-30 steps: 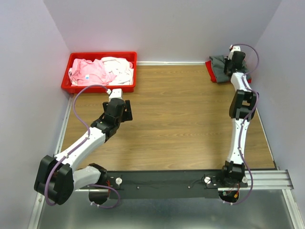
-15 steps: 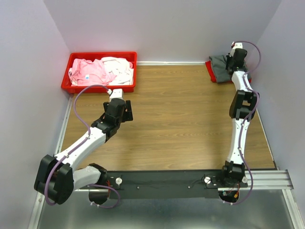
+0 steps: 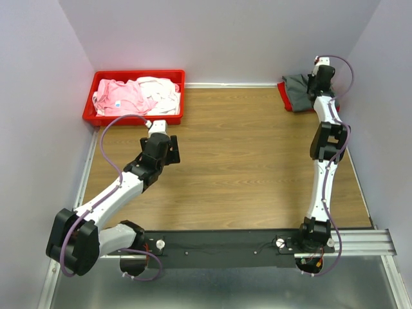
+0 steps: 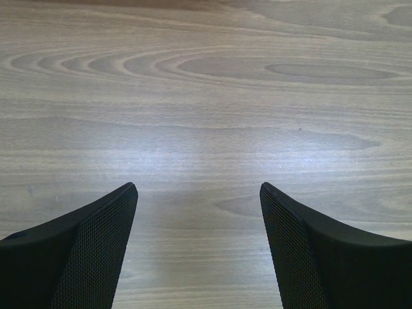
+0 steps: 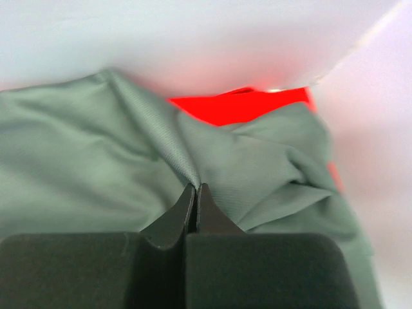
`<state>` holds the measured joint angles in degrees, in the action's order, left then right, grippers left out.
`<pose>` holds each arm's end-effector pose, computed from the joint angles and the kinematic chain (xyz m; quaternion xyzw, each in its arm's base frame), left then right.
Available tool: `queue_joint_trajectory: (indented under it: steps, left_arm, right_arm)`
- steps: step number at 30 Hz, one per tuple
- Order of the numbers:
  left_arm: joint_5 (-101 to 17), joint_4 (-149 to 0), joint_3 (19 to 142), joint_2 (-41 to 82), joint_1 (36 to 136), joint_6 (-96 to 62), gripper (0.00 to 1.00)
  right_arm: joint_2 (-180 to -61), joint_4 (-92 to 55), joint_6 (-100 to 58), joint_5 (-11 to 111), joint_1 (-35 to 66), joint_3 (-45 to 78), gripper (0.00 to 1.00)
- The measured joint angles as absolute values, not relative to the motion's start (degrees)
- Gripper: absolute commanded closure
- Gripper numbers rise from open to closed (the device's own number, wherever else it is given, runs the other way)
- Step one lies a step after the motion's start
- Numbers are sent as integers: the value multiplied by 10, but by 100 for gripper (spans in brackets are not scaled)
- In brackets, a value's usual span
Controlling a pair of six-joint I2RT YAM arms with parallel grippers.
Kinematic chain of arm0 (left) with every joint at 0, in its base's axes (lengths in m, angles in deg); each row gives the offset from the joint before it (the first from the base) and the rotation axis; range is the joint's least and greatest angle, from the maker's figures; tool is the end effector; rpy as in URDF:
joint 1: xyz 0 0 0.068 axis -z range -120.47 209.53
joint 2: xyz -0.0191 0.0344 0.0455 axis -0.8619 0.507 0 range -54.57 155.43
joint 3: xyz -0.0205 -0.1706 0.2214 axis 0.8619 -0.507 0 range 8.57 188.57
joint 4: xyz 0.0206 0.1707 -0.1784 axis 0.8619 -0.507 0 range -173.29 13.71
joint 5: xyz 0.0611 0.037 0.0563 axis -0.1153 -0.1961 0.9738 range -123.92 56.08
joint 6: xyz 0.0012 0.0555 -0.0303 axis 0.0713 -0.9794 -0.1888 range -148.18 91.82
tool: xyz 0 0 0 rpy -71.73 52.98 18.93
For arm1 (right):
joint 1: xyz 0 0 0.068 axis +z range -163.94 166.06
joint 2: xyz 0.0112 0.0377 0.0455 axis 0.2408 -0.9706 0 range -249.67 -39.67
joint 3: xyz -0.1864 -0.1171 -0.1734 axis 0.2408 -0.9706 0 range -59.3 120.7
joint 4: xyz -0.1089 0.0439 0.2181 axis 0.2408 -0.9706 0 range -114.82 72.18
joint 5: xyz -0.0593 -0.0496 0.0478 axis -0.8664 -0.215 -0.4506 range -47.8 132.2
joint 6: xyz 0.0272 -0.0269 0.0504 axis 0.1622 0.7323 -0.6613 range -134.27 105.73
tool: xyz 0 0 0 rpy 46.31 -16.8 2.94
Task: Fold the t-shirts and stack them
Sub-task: Neatly place the folded tshirt to the corner
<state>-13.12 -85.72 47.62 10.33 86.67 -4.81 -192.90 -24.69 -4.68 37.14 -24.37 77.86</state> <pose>0.2176 -0.0922 0.2441 -0.0542 0.8758 -0.0478 0.4772 0.6022 -0.1152 0.1820 0.0306 0.8326 -0.1322 0.5370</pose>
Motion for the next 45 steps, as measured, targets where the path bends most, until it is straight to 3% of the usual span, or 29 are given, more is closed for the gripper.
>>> queue_joint_trajectory:
  steps: [3,11,12,13,15,21,27,34,39,45]
  left_arm:
    - [-131,-854,474,103,867,-49,16]
    - [-131,-849,469,103,868,-51,17]
    - [-131,-847,469,103,868,-52,17]
    - [-131,-845,468,103,868,-52,17]
    - [-131,-843,466,103,869,-53,17]
    - [-131,-841,466,103,870,-55,17]
    - [-131,-841,466,103,874,-55,17]
    - [-130,-841,466,85,885,-59,17]
    - [-125,-841,466,53,904,-59,17]
    - [-117,-842,466,7,931,-59,17]
  right_arm:
    - [-1935,-229,-35,346,-245,785,90]
    - [-1956,-64,15,247,-254,785,86]
    - [-1966,-40,18,240,-257,785,79]
    - [-1970,-25,22,236,-259,784,58]
    - [-1980,5,25,233,-263,784,37]
    - [-1998,73,23,229,-269,784,17]
    - [-1986,77,-8,239,-270,774,16]
    - [-1853,-10,-101,316,-268,668,15]
    - [-1721,-25,-215,352,-264,543,14]
    - [-1653,-14,-354,362,-257,396,11]
